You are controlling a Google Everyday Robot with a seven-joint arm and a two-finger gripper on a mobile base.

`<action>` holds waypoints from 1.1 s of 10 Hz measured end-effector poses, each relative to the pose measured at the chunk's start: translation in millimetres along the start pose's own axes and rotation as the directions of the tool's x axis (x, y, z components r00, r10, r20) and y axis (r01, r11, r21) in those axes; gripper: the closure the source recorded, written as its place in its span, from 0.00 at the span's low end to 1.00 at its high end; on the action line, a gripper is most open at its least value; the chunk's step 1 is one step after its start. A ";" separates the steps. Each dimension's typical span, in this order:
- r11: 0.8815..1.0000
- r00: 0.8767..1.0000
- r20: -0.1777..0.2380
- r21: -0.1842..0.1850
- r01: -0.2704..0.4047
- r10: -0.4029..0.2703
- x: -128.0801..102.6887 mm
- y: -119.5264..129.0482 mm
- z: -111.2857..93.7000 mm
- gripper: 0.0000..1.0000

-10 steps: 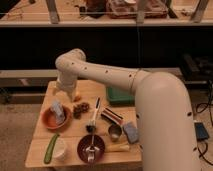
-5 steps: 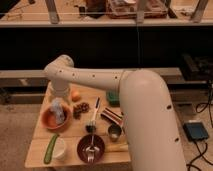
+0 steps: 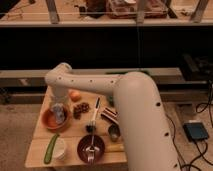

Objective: Place towel in table surface

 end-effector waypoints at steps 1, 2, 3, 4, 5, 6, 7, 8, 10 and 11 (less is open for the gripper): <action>1.000 1.000 0.001 0.000 0.010 -0.010 -0.9 -1.3 4.4 0.38; 1.000 1.000 0.003 0.000 0.024 -0.024 -1.3 -3.1 9.5 0.38; 1.000 1.000 0.006 -0.001 0.029 -0.029 -1.7 -4.0 13.7 0.38; 0.999 0.999 0.008 -0.003 0.035 -0.035 -3.0 -6.3 17.8 0.38; 0.999 0.999 0.010 -0.004 0.038 -0.038 -3.6 -7.6 20.5 0.38; 0.999 0.999 0.015 -0.002 0.046 -0.046 -5.4 -11.4 26.0 0.38; 0.999 0.999 0.017 -0.001 0.048 -0.048 -5.4 -12.5 27.8 0.38; 0.999 0.999 0.019 -0.001 0.050 -0.050 -5.5 -13.6 30.1 0.38; 0.999 0.998 0.031 -0.001 0.050 -0.050 -6.1 -14.5 35.5 0.39; 0.999 0.998 0.035 -0.001 0.051 -0.051 -6.8 -15.5 37.1 0.44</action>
